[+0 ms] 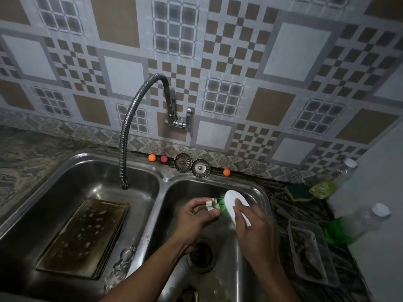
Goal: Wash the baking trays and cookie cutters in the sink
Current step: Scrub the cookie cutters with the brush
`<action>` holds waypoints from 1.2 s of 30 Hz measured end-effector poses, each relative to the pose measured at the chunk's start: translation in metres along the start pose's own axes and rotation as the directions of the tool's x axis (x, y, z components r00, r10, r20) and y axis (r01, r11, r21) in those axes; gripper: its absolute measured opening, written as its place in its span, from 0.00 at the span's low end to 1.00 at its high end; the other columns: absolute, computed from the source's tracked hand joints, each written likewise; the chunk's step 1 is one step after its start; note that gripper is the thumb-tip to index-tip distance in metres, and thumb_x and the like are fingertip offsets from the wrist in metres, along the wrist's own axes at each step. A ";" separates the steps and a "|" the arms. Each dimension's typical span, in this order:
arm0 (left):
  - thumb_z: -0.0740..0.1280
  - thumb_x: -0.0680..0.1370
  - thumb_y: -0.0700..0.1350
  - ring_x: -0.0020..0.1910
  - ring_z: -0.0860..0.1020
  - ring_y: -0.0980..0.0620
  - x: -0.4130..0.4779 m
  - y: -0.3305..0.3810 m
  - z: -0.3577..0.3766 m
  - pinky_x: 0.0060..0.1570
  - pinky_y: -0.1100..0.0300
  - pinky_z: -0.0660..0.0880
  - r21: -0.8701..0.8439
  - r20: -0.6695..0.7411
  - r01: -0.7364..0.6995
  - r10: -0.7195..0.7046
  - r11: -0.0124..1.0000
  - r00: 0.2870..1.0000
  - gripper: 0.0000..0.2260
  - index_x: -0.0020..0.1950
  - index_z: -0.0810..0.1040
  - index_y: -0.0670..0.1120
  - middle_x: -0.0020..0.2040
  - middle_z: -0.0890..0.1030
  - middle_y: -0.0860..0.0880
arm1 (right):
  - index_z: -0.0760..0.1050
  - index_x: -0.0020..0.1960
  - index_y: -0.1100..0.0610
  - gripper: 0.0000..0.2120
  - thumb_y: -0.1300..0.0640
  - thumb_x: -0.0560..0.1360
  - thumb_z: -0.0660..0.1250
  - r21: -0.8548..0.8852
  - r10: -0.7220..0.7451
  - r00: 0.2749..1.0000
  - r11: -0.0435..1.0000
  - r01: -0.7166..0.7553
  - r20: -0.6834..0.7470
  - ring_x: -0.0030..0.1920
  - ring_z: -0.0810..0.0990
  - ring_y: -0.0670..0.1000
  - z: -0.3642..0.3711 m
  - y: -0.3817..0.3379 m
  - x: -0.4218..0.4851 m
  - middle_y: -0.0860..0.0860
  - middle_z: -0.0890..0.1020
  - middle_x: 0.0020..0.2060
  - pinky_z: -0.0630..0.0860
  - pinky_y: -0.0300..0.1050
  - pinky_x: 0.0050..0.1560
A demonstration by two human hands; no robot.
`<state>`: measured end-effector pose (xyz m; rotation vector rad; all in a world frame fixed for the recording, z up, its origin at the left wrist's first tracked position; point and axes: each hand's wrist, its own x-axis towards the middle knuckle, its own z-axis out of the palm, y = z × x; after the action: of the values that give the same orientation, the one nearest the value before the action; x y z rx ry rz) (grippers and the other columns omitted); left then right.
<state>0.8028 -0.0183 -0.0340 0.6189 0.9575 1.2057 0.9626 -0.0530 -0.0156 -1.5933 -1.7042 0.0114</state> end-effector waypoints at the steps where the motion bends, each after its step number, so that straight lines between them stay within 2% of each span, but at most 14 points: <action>1: 0.74 0.68 0.27 0.46 0.83 0.47 0.000 0.000 0.000 0.53 0.48 0.79 0.009 -0.005 -0.001 0.001 1.000 1.000 0.15 0.53 0.80 0.37 0.48 0.85 0.39 | 0.82 0.57 0.48 0.12 0.52 0.75 0.68 0.030 -0.007 1.000 1.000 0.006 0.008 0.40 0.82 0.52 0.000 -0.001 0.000 0.47 0.81 0.42 0.79 0.49 0.35; 3: 0.74 0.68 0.27 0.46 0.83 0.47 -0.001 0.000 -0.001 0.52 0.50 0.81 0.044 -0.004 -0.014 0.014 0.999 1.000 0.16 0.53 0.80 0.37 0.50 0.84 0.39 | 0.82 0.56 0.48 0.11 0.52 0.75 0.68 0.038 -0.025 0.999 0.999 0.023 0.040 0.39 0.82 0.52 0.002 -0.002 0.000 0.47 0.80 0.40 0.78 0.50 0.34; 5: 0.75 0.68 0.28 0.47 0.83 0.48 -0.002 -0.002 -0.001 0.50 0.53 0.81 0.075 -0.006 -0.026 0.026 0.997 1.000 0.17 0.54 0.79 0.36 0.51 0.84 0.39 | 0.82 0.57 0.48 0.11 0.52 0.75 0.68 -0.008 -0.001 0.999 1.000 0.002 0.053 0.42 0.83 0.53 0.003 0.004 0.004 0.47 0.81 0.43 0.79 0.51 0.36; 7: 0.74 0.68 0.27 0.49 0.83 0.46 -0.003 -0.003 -0.003 0.51 0.52 0.81 0.079 -0.005 -0.016 0.016 0.997 1.000 0.17 0.54 0.79 0.37 0.51 0.84 0.39 | 0.82 0.57 0.48 0.11 0.52 0.76 0.68 -0.005 0.027 0.999 1.000 -0.027 0.031 0.44 0.83 0.53 0.002 0.011 0.007 0.47 0.82 0.45 0.80 0.51 0.38; 11: 0.72 0.70 0.28 0.50 0.83 0.45 0.000 -0.003 -0.005 0.53 0.51 0.81 0.060 0.012 0.011 -0.012 0.998 1.000 0.15 0.55 0.80 0.39 0.53 0.84 0.38 | 0.83 0.55 0.48 0.11 0.51 0.75 0.68 0.011 -0.026 0.998 1.000 0.026 0.062 0.40 0.82 0.51 -0.002 0.001 0.001 0.46 0.81 0.41 0.78 0.47 0.35; 12: 0.72 0.71 0.28 0.50 0.83 0.46 0.001 -0.003 -0.004 0.53 0.51 0.80 0.039 0.022 0.032 -0.033 0.999 0.999 0.14 0.55 0.80 0.39 0.53 0.84 0.38 | 0.83 0.55 0.48 0.10 0.51 0.75 0.68 0.017 -0.002 0.999 1.000 0.001 0.048 0.41 0.82 0.50 -0.002 0.002 -0.001 0.45 0.81 0.41 0.79 0.47 0.37; 15: 0.72 0.72 0.36 0.52 0.83 0.46 -0.001 0.000 -0.004 0.55 0.50 0.80 -0.032 0.054 0.119 -0.117 0.992 0.992 0.17 0.60 0.78 0.40 0.54 0.84 0.40 | 0.83 0.55 0.49 0.09 0.55 0.75 0.71 0.199 0.170 0.985 0.966 -0.164 -0.014 0.47 0.82 0.44 -0.005 0.011 0.004 0.43 0.83 0.46 0.80 0.44 0.46; 18: 0.65 0.78 0.35 0.52 0.83 0.46 0.002 0.000 -0.003 0.51 0.54 0.81 -0.056 0.057 0.188 -0.185 0.981 0.981 0.13 0.63 0.78 0.41 0.56 0.84 0.40 | 0.84 0.54 0.49 0.10 0.59 0.74 0.72 0.313 0.176 0.984 0.933 -0.178 0.035 0.50 0.81 0.39 -0.008 0.005 0.006 0.42 0.84 0.47 0.77 0.37 0.50; 21: 0.61 0.80 0.34 0.55 0.82 0.45 0.002 0.005 0.008 0.55 0.54 0.79 -0.056 0.084 0.235 -0.230 0.970 0.970 0.14 0.64 0.79 0.39 0.57 0.83 0.40 | 0.84 0.55 0.48 0.10 0.57 0.74 0.73 0.319 0.152 0.985 0.932 -0.172 0.086 0.48 0.81 0.38 -0.004 -0.004 0.000 0.40 0.83 0.44 0.77 0.38 0.48; 25: 0.60 0.81 0.38 0.53 0.83 0.46 0.000 0.012 0.016 0.59 0.48 0.76 -0.058 0.097 0.263 -0.257 0.963 0.962 0.13 0.61 0.81 0.41 0.54 0.84 0.41 | 0.83 0.56 0.46 0.10 0.52 0.75 0.71 0.287 0.137 0.988 0.946 -0.152 0.070 0.45 0.80 0.42 0.002 -0.003 -0.009 0.41 0.80 0.41 0.78 0.46 0.44; 27: 0.61 0.82 0.41 0.51 0.83 0.45 0.002 0.011 0.014 0.53 0.48 0.80 0.022 0.045 0.276 -0.277 0.961 0.960 0.12 0.63 0.80 0.46 0.54 0.85 0.43 | 0.82 0.57 0.45 0.11 0.51 0.75 0.71 0.282 0.120 0.991 0.951 -0.130 0.054 0.44 0.80 0.44 0.002 -0.002 -0.012 0.41 0.79 0.41 0.78 0.48 0.42; 29: 0.62 0.82 0.41 0.41 0.84 0.48 0.003 0.009 0.010 0.38 0.53 0.81 0.102 -0.030 0.266 -0.264 0.959 0.964 0.11 0.60 0.80 0.49 0.49 0.86 0.45 | 0.82 0.57 0.45 0.11 0.52 0.75 0.71 0.271 0.116 0.993 0.955 -0.121 0.032 0.43 0.80 0.45 0.000 -0.003 -0.013 0.42 0.78 0.40 0.78 0.48 0.40; 31: 0.62 0.82 0.38 0.35 0.83 0.50 0.004 0.009 0.007 0.32 0.56 0.80 0.123 -0.086 0.254 -0.245 0.959 0.966 0.10 0.58 0.81 0.46 0.44 0.86 0.44 | 0.82 0.57 0.46 0.11 0.50 0.75 0.70 0.236 0.098 0.995 0.967 -0.098 0.015 0.43 0.80 0.43 -0.001 -0.003 -0.013 0.41 0.78 0.40 0.78 0.48 0.39; 36: 0.56 0.81 0.35 0.46 0.83 0.44 0.005 0.017 0.005 0.43 0.52 0.82 0.032 -0.010 0.320 -0.320 0.947 0.947 0.14 0.60 0.80 0.38 0.51 0.85 0.38 | 0.82 0.56 0.46 0.11 0.49 0.75 0.68 0.183 0.066 0.998 0.981 -0.069 0.021 0.41 0.78 0.41 -0.002 -0.001 -0.013 0.40 0.77 0.39 0.77 0.46 0.38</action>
<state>0.7986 -0.0081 -0.0189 0.4646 1.0391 0.9031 0.9616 -0.0649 -0.0201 -1.5152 -1.6101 0.2093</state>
